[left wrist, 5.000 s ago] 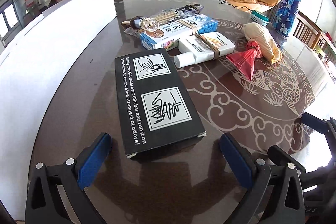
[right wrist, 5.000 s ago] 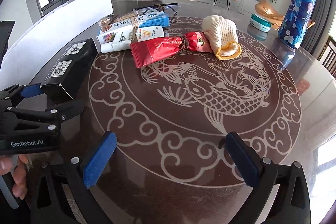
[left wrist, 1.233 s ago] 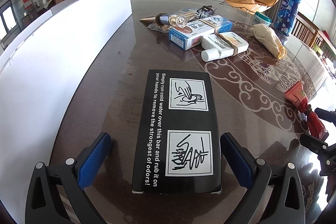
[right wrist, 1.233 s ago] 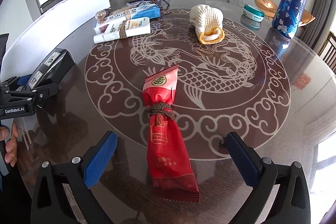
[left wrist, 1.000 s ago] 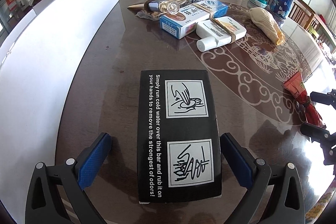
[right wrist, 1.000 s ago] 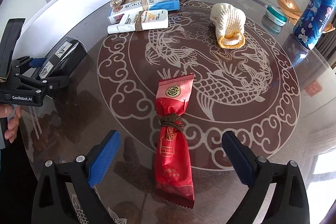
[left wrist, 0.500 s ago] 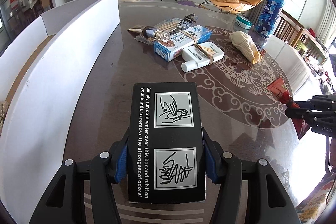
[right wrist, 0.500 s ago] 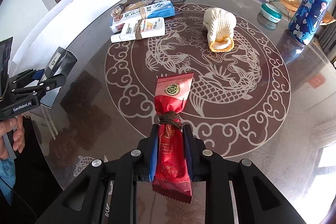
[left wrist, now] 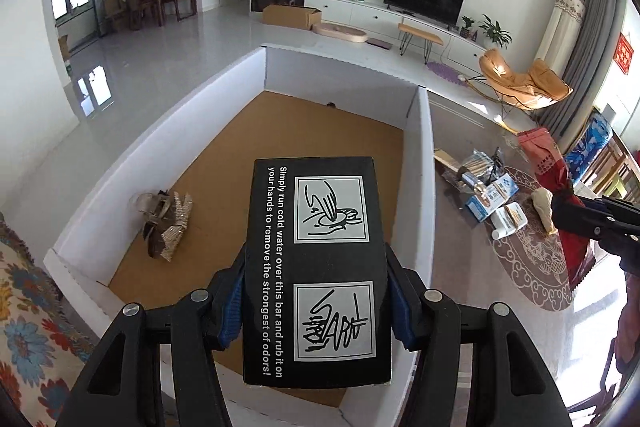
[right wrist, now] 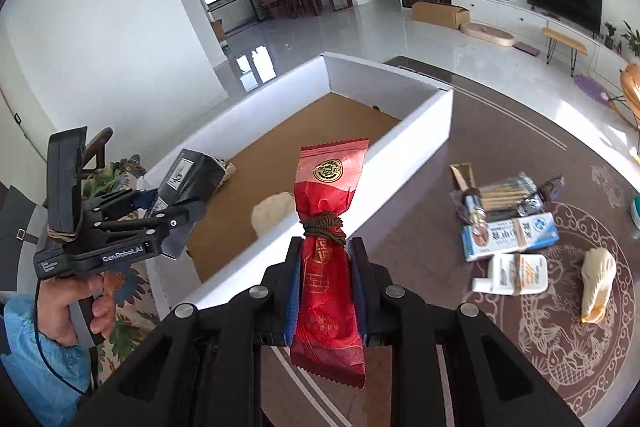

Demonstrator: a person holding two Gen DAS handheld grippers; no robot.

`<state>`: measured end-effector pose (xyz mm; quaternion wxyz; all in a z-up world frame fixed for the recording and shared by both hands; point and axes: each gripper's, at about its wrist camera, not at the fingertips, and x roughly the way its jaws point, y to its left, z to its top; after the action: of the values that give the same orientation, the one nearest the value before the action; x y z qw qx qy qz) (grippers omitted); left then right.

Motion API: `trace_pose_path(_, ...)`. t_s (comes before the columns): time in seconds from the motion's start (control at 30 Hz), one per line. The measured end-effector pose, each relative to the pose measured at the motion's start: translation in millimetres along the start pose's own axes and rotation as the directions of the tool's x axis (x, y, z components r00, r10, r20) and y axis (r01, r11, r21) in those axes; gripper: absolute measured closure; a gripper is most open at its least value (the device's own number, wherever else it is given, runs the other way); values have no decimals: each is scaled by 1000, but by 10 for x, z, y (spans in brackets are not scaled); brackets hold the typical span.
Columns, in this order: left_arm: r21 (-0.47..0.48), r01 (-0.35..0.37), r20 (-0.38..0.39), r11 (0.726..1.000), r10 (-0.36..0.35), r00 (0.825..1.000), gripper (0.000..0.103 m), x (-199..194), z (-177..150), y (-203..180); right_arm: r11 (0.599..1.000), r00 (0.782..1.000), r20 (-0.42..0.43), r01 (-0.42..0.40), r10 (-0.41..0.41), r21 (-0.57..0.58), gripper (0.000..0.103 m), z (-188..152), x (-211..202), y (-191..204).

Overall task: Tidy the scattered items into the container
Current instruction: 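Carry both items into the white box and open both grippers to release them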

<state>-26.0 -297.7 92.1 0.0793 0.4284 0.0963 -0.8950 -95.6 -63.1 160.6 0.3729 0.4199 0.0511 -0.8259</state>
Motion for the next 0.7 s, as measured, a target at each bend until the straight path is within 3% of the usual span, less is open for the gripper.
trace_pose_path(0.2, -104, -74, -79, 992, 66, 995, 45, 323, -29, 650, 989, 992, -42, -126, 123, -77, 80, 233, 809, 887)
trace_pose_path(0.4, -123, -123, -129, 985, 107, 986, 43, 518, -84, 759, 987, 984, -138, -128, 115, -95, 76, 33, 1479, 1180)
trace_pose_path(0.43, -133, -136, -134, 982, 118, 984, 39, 526, -94, 776, 989, 984, -148, -109, 94, -96, 73, -1, 1539, 1198)
trace_pose_path(0.5, -157, -138, -125, 978, 119, 985, 33, 503, -115, 807, 992, 987, -138, -92, 80, -87, 51, -48, 1568, 1188)
trace_pose_path(0.53, -166, -136, -113, 977, 118, 986, 33, 472, -123, 814, 993, 991, -114, -86, 77, -81, 32, -66, 1531, 1172)
trace_pose_path(0.57, -171, -139, -101, 976, 123, 987, 33, 433, -128, 809, 994, 994, -82, -81, 75, -79, 24, -86, 1466, 1155)
trace_pose_path(0.7, -142, -135, -22, 981, 133, 991, 33, 184, -155, 613, 994, 998, 56, -23, 29, -109, 19, -233, 1010, 986)
